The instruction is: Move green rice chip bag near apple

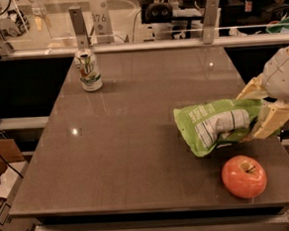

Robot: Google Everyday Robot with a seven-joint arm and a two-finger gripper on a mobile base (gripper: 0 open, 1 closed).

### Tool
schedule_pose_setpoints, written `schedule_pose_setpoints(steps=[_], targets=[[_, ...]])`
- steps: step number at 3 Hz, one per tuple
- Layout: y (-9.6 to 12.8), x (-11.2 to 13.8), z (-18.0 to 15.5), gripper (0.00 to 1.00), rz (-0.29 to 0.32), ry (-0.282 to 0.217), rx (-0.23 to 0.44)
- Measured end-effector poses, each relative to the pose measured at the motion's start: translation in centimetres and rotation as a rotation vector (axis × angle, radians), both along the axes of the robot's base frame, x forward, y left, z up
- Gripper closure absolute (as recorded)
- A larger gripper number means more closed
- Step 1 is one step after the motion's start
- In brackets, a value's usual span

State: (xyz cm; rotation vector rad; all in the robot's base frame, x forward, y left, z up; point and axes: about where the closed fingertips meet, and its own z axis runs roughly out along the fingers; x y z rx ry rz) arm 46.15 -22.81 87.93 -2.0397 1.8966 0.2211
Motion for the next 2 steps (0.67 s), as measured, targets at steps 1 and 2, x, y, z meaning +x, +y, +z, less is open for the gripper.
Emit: schedule_pose_setpoints(steps=[1,2], targets=[[-0.50,-0.16,-1.06,0.84,0.037,0.009,-0.006],[-0.77,-0.14,-1.76,0.60,0.071,0.023,-0.012]])
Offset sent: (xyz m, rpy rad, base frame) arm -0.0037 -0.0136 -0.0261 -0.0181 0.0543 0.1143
